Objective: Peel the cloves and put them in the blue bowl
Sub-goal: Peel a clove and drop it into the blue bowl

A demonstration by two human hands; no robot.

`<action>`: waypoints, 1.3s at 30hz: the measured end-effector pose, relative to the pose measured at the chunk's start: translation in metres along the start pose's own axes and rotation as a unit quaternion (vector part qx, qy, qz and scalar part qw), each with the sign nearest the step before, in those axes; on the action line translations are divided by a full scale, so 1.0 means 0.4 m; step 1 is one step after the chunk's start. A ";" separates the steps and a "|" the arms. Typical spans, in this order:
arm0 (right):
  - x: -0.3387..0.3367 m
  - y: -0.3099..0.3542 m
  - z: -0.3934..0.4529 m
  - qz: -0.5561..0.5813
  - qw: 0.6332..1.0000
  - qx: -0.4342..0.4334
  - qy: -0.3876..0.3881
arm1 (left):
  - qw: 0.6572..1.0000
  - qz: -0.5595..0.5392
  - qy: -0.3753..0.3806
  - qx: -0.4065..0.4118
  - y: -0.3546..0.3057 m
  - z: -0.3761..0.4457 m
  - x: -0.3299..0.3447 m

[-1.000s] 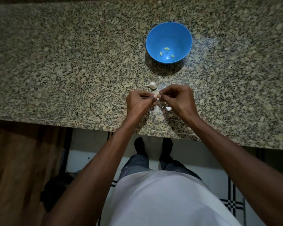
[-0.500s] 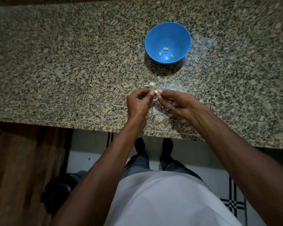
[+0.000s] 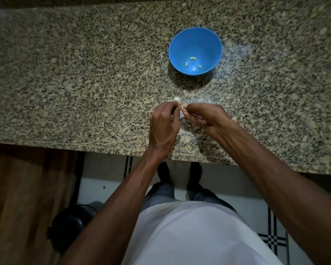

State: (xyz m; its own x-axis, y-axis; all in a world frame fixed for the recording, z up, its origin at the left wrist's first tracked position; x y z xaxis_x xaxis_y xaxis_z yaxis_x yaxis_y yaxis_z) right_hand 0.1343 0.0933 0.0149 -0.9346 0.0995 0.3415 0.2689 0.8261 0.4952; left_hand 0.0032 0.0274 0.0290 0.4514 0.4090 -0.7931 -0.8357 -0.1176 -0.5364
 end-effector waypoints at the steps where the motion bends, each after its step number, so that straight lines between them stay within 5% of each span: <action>1: -0.002 0.003 -0.003 -0.007 1.000 -0.010 0.002 | 1.000 -0.004 0.013 -0.006 0.001 0.001 0.003; 7: -0.023 0.008 0.003 -0.076 0.993 -0.076 0.049 | 0.980 -0.092 0.087 -0.156 0.055 0.018 0.009; 16: -0.090 0.074 0.025 -0.251 0.949 -0.192 0.019 | 0.958 -0.128 0.128 -0.224 0.116 -0.004 0.011; 26: -0.151 0.250 0.082 -0.412 0.850 -0.307 -0.118 | 0.972 -0.034 0.164 -0.166 0.119 0.021 0.029; 32: -0.145 0.272 0.088 -0.523 0.774 -0.343 -0.104 | 0.968 -0.015 0.164 -0.192 0.132 0.023 0.020; 39: -0.159 0.223 0.052 -0.510 0.763 -0.383 -0.105 | 0.979 0.002 0.152 -0.138 0.148 0.030 0.029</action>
State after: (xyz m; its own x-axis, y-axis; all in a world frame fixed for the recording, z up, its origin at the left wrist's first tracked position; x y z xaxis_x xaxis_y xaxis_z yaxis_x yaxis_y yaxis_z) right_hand 0.2128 0.1722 0.0208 -0.7436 -0.2260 -0.6293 -0.6411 -0.0261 0.7670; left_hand -0.0446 0.0358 -0.0084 0.5564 0.1245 -0.8215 -0.7399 -0.3755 -0.5581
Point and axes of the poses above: each hand's wrist, its own z-axis towards the middle knuckle, its own x-axis out of the palm, y = z × x, the point moved 4 cm from there along z, towards the middle knuckle, and after that the axes turned 6 degrees about z, right-handed, at the moved point
